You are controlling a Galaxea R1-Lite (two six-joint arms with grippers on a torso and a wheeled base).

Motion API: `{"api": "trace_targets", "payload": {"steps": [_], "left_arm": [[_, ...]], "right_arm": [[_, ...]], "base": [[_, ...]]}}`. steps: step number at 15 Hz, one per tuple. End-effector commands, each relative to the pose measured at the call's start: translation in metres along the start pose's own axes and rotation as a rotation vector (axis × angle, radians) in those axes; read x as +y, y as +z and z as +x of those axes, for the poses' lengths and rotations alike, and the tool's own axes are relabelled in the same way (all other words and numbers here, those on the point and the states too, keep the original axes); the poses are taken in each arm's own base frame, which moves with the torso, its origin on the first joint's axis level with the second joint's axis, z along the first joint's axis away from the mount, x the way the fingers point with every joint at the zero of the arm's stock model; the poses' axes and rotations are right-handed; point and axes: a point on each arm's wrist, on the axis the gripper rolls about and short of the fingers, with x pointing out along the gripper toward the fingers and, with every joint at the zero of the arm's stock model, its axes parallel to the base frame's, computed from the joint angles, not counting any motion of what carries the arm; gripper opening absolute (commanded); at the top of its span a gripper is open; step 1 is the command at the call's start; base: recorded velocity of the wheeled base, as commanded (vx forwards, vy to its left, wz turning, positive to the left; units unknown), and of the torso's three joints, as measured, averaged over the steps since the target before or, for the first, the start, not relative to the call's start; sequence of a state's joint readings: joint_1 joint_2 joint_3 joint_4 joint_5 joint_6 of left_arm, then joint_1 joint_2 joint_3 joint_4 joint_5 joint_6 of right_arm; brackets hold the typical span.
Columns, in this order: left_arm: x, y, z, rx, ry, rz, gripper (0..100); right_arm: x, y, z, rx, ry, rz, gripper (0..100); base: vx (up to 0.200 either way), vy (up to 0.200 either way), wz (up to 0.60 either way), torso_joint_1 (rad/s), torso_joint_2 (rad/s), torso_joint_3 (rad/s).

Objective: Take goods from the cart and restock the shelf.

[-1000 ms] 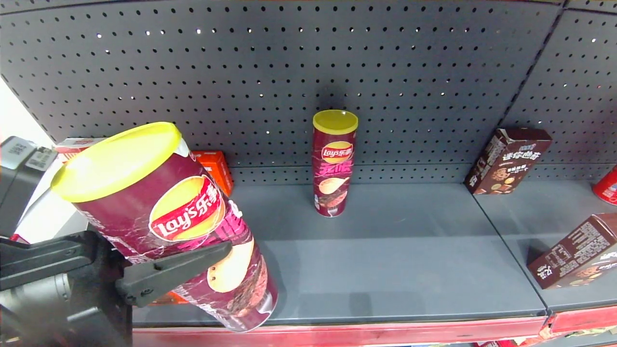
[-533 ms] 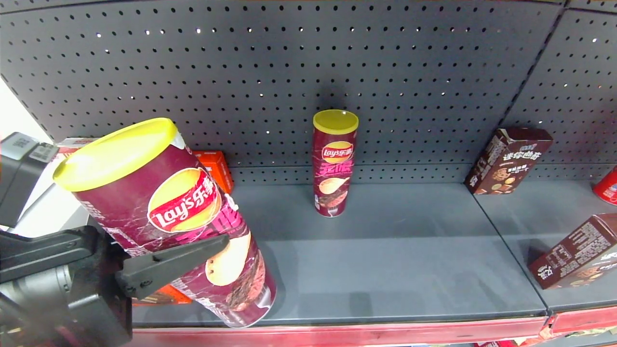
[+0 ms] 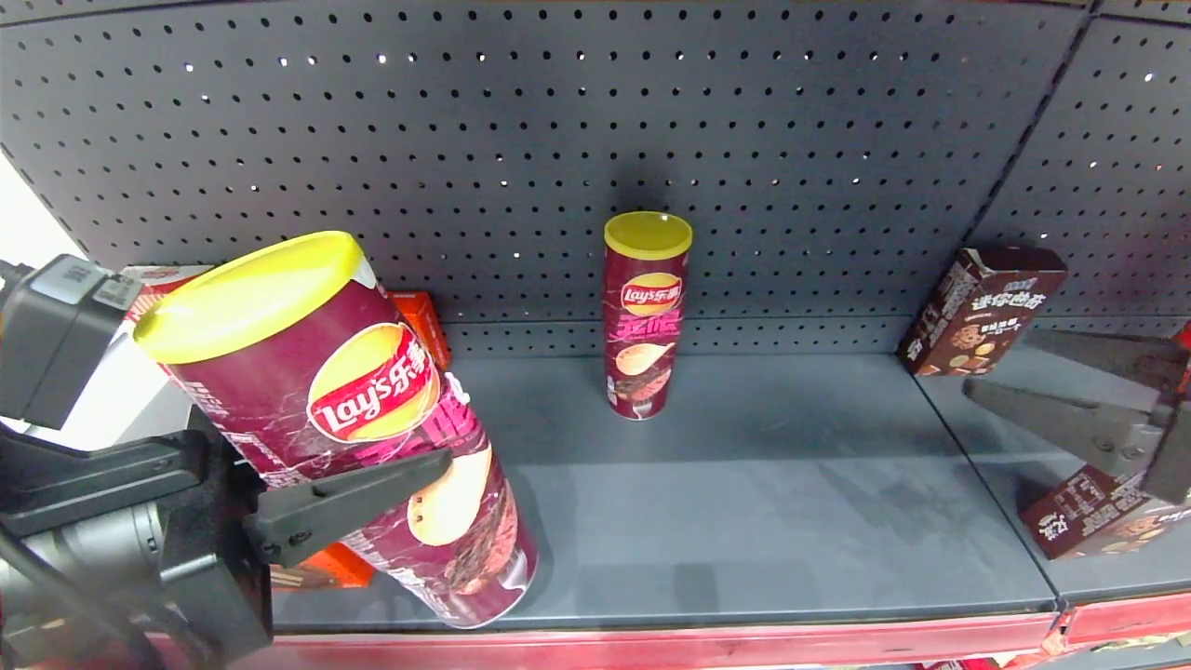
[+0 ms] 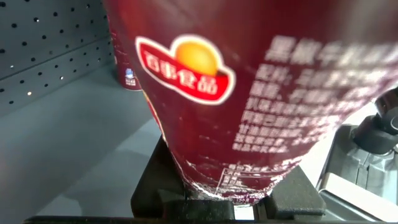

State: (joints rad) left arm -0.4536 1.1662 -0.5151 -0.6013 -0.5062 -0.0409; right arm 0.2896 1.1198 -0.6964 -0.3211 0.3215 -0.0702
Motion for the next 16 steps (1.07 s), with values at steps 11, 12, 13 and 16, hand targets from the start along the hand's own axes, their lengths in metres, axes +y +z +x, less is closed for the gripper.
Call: {"api": "trace_targets", "payload": {"steps": [11, 12, 13, 16], "left_arm": [[0.002, -0.001, 0.005, 0.012, -0.005, -0.007, 0], [0.003, -0.001, 0.005, 0.014, -0.005, -0.008, 0], [0.003, -0.001, 0.005, 0.014, -0.005, -0.008, 0], [0.003, -0.002, 0.005, 0.016, -0.004, -0.011, 0]], "right_arm": [[-0.025, -0.012, 0.154, -0.126, 0.532, -0.189, 100], [-0.025, -0.01, 0.16, -0.133, 0.54, -0.193, 100], [-0.023, -0.008, 0.168, -0.142, 0.553, -0.198, 100], [-0.016, -0.01, 0.185, -0.143, 0.586, -0.199, 100]], "base": [[0.0, 0.0, 0.0, 0.0, 0.0, 0.0], [0.0, 0.0, 0.0, 0.0, 0.0, 0.0], [0.0, 0.0, 0.0, 0.0, 0.0, 0.0], [0.0, 0.0, 0.0, 0.0, 0.0, 0.0]]}}
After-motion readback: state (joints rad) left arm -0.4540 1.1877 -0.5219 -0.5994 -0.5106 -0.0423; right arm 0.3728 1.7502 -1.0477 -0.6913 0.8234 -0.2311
